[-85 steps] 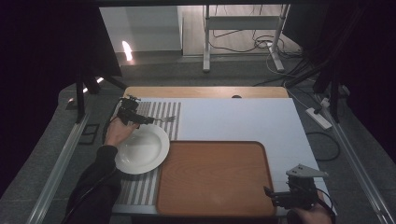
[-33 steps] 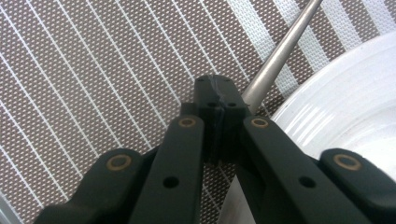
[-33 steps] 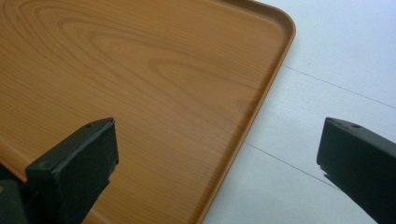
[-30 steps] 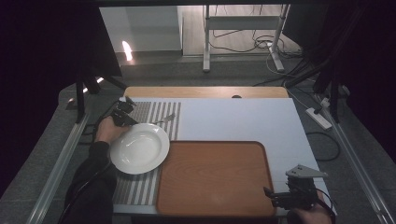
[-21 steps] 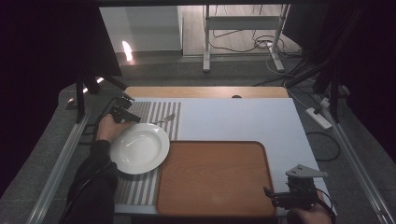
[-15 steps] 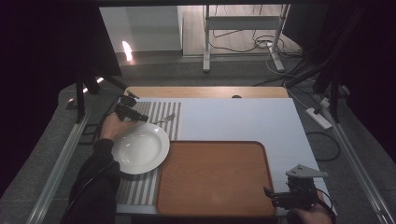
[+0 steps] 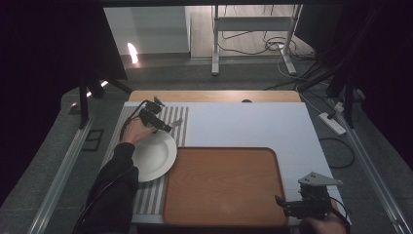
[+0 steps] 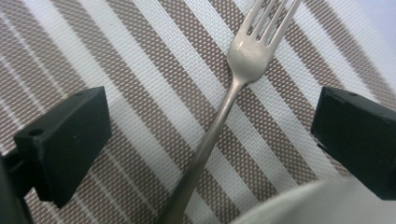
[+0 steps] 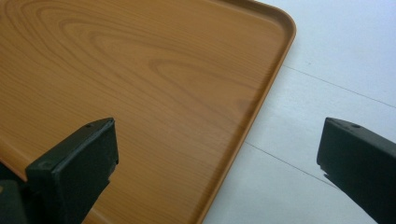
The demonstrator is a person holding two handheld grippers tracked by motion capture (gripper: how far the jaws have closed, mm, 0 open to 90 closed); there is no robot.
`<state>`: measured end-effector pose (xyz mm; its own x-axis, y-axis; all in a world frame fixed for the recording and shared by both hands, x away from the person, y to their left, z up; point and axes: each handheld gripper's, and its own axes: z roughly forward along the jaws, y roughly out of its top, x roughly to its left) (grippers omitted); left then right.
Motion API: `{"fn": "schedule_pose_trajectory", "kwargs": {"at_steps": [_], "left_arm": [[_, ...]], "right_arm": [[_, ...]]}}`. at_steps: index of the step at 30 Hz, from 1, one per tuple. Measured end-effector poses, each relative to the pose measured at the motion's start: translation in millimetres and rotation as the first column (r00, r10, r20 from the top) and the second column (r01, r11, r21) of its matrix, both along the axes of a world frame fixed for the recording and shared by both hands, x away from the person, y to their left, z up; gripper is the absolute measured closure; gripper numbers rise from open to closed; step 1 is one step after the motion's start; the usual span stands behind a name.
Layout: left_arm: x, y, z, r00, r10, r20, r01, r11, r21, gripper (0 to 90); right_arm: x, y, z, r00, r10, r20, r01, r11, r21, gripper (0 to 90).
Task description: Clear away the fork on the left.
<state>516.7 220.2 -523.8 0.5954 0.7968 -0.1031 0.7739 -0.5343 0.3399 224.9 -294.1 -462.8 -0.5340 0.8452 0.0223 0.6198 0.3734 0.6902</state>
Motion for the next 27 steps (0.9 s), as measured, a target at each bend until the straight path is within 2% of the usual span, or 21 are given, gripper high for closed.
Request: {"fn": "schedule_pose_trajectory", "kwargs": {"at_steps": [4, 8, 12, 13, 14, 15, 19, 21, 22, 23, 24, 27], "left_arm": [[2.7, -4.9, -6.2, 1.0000, -0.001, -0.003, 0.001, 0.9978, 0.066, 0.0], [3.5, -3.1, -5.6, 1.0000, -0.005, -0.008, 0.006, 0.9984, 0.056, 0.9], [3.1, 1.9, -3.0, 1.0000, -0.007, 0.005, 0.007, 0.9982, 0.059, 10.4], [2.8, 4.6, -1.9, 0.9999, -0.004, 0.014, 0.003, 0.9985, 0.055, 10.4], [2.1, 11.1, 0.4, 0.9995, 0.014, 0.030, -0.016, 0.9989, 0.044, 21.6], [2.2, 15.0, 1.3, 0.9992, 0.021, 0.033, -0.022, 0.9992, 0.034, 28.1], [-1.2, 24.2, 3.6, 0.9984, 0.024, 0.052, -0.025, 0.9992, 0.031, 48.1], [-2.1, 26.0, 3.9, 0.9982, 0.023, 0.056, -0.025, 0.9992, 0.032, 61.5], [-3.2, 27.7, 4.1, 0.9980, 0.025, 0.057, -0.027, 0.9991, 0.031, 61.5], [-4.0, 29.6, 4.4, 0.9983, 0.021, 0.054, -0.023, 0.9994, 0.026, 68.0], [-5.5, 32.4, 4.4, 0.9986, 0.012, 0.051, -0.013, 0.9997, 0.021, 80.8], [-6.6, 33.8, 4.7, 0.9989, -0.012, 0.046, 0.012, 0.9998, 0.014, 84.7]], "right_arm": [[-0.1, 0.0, 0.0, 1.0000, 0.002, 0.001, -0.002, 1.0000, -0.001, 0.0], [-0.2, -0.2, 0.0, 1.0000, 0.001, 0.001, -0.001, 1.0000, -0.001, 0.0], [-0.4, -0.1, 0.0, 1.0000, 0.000, 0.000, 0.000, 1.0000, -0.001, 0.0], [-0.4, -0.1, 0.0, 1.0000, 0.000, 0.000, 0.000, 1.0000, -0.001, 0.0], [-0.5, 0.0, 0.0, 1.0000, 0.000, 0.000, 0.000, 1.0000, -0.001, 0.0], [-0.4, -0.1, 0.0, 1.0000, 0.000, -0.001, 0.000, 1.0000, -0.001, 0.0], [-0.2, 0.2, -0.1, 1.0000, 0.000, -0.003, 0.000, 1.0000, -0.001, 0.0], [-0.2, 0.2, -0.1, 1.0000, 0.000, -0.003, 0.000, 1.0000, -0.002, 0.0], [-0.2, 0.3, 0.0, 1.0000, 0.000, -0.004, 0.000, 1.0000, -0.004, 0.0], [-0.3, 0.3, 0.0, 1.0000, 0.001, -0.004, -0.001, 1.0000, -0.004, 0.0], [-0.3, 0.5, 0.0, 1.0000, 0.001, -0.004, -0.001, 1.0000, -0.005, 0.0], [-0.2, 0.8, -0.2, 1.0000, 0.003, -0.004, -0.003, 1.0000, -0.005, 0.0]]}}
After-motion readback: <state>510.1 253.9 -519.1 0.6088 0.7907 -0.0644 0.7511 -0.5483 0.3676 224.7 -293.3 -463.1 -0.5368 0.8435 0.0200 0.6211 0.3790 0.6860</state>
